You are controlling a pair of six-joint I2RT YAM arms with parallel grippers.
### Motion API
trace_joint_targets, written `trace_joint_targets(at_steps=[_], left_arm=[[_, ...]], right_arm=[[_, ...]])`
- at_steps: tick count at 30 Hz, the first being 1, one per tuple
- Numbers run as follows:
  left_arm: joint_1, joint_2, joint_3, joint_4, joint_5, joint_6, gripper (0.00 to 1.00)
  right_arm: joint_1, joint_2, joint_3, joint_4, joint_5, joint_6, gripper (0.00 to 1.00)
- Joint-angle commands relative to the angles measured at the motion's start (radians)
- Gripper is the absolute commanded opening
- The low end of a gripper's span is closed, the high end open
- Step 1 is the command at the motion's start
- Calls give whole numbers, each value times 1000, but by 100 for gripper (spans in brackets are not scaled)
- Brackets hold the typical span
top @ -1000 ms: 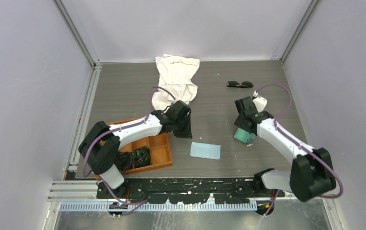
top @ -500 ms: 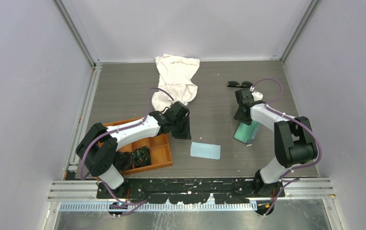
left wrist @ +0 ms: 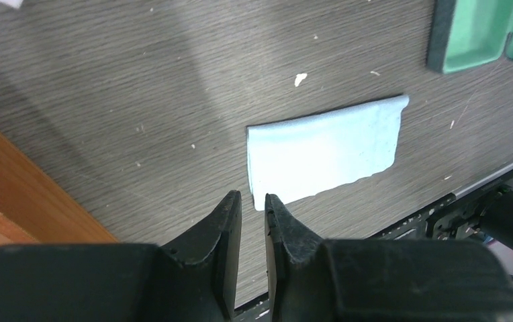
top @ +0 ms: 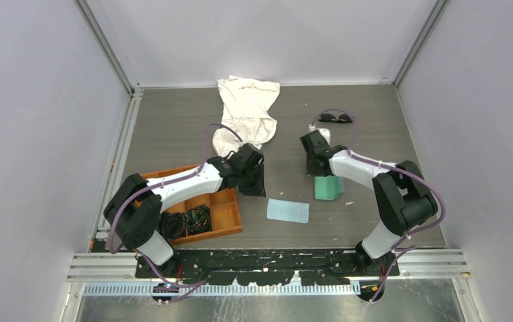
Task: Organize the sunglasses
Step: Adjust the sunglasses case at the center of the board.
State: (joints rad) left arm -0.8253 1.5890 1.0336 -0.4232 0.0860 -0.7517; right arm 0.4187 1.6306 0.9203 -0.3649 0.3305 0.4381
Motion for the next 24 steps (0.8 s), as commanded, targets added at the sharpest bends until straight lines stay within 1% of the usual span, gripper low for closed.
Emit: trace_joint_targets(at_steps=[1, 5, 7, 9, 12, 14, 20, 22, 24], left_arm=[[-2, -68, -29, -7, -36, -5, 21], [1, -106, -41, -36, -76, 1, 21], [9, -120, -56, -37, -78, 3, 21], [23, -127, -64, -40, -79, 5, 21], [32, -127, -67, -42, -71, 8, 22], [32, -126, -64, -45, -65, 9, 22], [32, -118, -47, -49, -59, 18, 22], [32, -115, -40, -48, -53, 21, 22], [32, -107, -26, -45, -42, 29, 24]], right_arm=[[136, -6, 1, 35, -45, -73, 1], [181, -36, -38, 95, -163, -123, 2], [196, -42, -38, 95, -194, -129, 5], [204, -39, -27, 83, -197, -124, 11], [208, -38, -9, 57, -196, -108, 30], [208, -59, 7, 32, -198, -97, 38], [210, -232, 56, -43, -221, -47, 45], [210, -298, 63, -85, -187, -29, 48], [207, -365, 62, -126, -158, -13, 56]])
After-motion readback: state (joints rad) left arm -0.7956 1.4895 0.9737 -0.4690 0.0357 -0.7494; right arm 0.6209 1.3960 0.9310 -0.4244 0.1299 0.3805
